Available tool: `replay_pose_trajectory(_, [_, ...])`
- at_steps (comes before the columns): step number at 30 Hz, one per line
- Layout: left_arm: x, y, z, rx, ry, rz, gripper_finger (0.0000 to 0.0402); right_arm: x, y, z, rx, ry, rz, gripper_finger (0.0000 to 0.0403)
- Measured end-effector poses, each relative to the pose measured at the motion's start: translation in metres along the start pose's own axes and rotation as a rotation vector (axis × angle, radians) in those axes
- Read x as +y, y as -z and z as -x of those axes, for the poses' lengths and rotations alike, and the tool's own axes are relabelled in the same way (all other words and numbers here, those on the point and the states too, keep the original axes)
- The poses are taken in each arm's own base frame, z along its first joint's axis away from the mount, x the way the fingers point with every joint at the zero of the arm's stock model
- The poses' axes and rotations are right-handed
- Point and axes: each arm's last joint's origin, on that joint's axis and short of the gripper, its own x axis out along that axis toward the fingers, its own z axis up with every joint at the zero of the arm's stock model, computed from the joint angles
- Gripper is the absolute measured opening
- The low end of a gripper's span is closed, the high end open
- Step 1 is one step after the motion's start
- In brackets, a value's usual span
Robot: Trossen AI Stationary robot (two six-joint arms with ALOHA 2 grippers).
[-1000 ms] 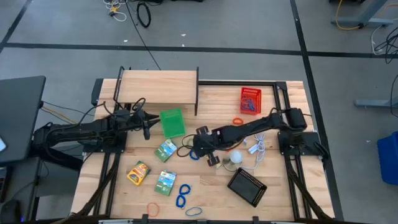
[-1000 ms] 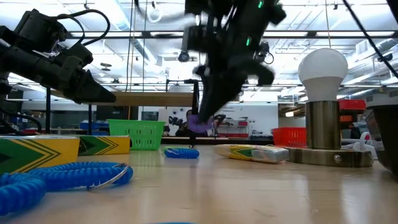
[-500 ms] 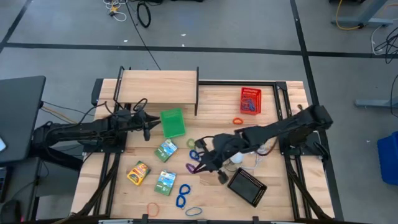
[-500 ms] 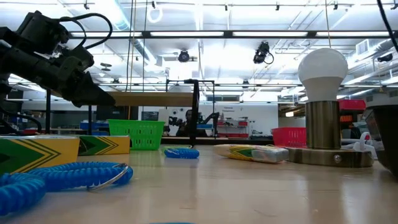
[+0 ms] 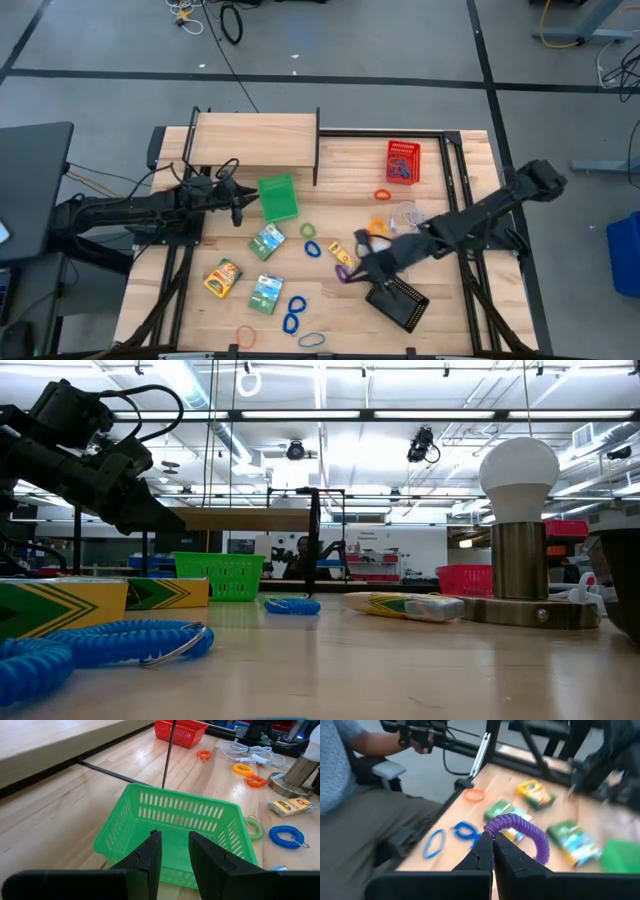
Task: Pick & Place Office Desk Supplies
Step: Put the violet spring keychain into the black basket
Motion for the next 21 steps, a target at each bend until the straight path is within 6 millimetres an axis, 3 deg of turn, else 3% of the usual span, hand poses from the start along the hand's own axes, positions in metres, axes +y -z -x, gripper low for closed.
replay_pose_trajectory(5, [0.000,0.000,0.000,0.001,0.000,0.000,0.0104,0.029,0.018,0.020,0.011,-0.001,-0.171,0.0000])
replay_pose_trajectory(10, [0.000,0.000,0.000,0.003,0.000,0.000,0.0104,0.055,0.035,0.032,0.144,0.017,-0.358,0.0000])
replay_pose_trajectory(17, [0.000,0.000,0.000,0.004,-0.001,-0.002,0.0104,0.077,0.066,0.034,0.405,0.081,-0.556,0.0000])
replay_pose_trajectory(21, [0.000,0.000,0.000,0.004,-0.001,-0.007,0.0104,0.083,0.080,0.025,0.525,0.085,-0.609,0.0000])
